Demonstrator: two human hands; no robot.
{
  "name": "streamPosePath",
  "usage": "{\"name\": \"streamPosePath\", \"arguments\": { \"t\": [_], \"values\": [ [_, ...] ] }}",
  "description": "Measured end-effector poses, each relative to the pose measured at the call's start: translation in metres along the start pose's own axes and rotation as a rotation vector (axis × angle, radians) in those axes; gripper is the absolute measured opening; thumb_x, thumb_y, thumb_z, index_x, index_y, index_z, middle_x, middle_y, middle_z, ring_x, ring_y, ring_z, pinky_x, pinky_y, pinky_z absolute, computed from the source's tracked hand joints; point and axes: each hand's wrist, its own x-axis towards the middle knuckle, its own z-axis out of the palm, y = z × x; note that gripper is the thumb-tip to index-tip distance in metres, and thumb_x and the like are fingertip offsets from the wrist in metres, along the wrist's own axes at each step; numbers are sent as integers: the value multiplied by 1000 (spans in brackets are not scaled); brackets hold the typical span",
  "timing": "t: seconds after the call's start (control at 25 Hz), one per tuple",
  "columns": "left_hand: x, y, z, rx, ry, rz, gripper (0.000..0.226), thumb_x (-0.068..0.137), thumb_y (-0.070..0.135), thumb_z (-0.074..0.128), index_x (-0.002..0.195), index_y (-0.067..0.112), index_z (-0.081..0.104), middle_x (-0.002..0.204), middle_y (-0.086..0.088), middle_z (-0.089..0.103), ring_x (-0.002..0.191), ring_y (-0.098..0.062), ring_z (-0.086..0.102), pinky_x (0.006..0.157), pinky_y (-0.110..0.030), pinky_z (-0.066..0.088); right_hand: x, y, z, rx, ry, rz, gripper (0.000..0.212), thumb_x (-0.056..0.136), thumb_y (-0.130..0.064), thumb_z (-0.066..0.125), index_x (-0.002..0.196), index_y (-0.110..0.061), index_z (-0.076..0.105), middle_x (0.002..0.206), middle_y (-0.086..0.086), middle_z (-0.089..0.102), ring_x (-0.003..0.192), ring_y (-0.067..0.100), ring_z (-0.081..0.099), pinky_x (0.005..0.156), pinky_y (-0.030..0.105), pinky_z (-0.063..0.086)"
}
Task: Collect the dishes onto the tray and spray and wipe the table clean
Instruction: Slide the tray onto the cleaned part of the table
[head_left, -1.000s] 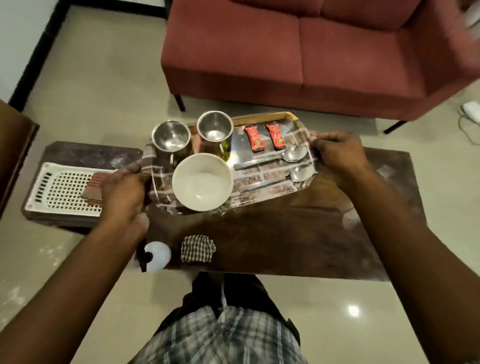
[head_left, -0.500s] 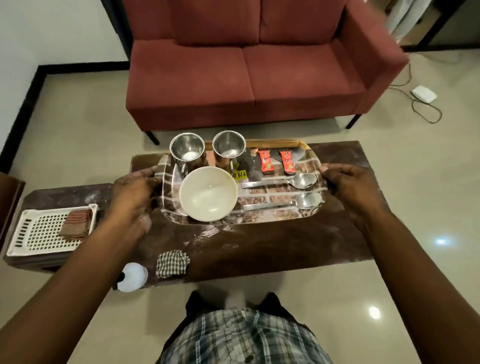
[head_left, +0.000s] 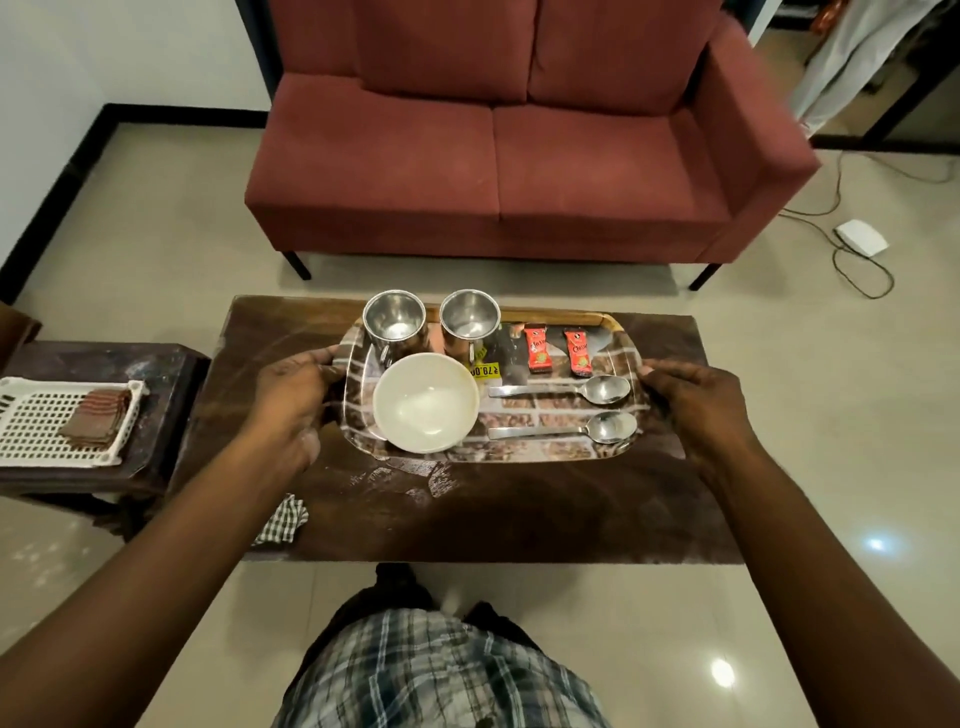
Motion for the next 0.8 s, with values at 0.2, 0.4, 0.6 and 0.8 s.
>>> {"name": "streamPosePath", "arguments": {
  "t": [0.2, 0.4, 0.6, 0.8],
  "values": [
    [33, -1, 14, 47, 0, -23, 35, 103, -1, 50, 111, 16, 80, 95, -8, 79, 62, -14, 68, 52, -25, 55, 33, 14, 13, 5, -10, 67, 20, 98, -1, 69, 118, 2, 74, 105, 15, 78, 85, 21, 74, 79, 30, 66],
    [74, -5, 24, 89, 3, -47, 34, 102, -3, 52, 121, 11, 76, 100, -13, 78, 69, -19, 68, 59, -28, 53, 61, 33, 34, -40, 23, 102, 20, 98, 1, 69, 117, 5, 72, 95, 13, 77, 73, 15, 74, 60, 20, 62],
    [113, -27, 30, 155, -3, -117, 34, 102, -4, 51, 122, 9, 75, 100, -13, 78, 66, -17, 67, 46, -22, 54, 100, 61, 51, -139, 21, 144, 15, 98, 0, 70, 112, 1, 74, 94, 15, 77, 71, 16, 73, 60, 22, 62],
    [155, -57, 48, 175, 37, -160, 33, 103, -4, 49, 120, 10, 73, 93, -6, 75, 73, -19, 67, 62, -31, 53, 156, 101, 68, -235, -2, 200, 8, 95, -5, 76, 99, -11, 78, 100, 19, 80, 86, 28, 75, 88, 49, 64]
  ]
}}
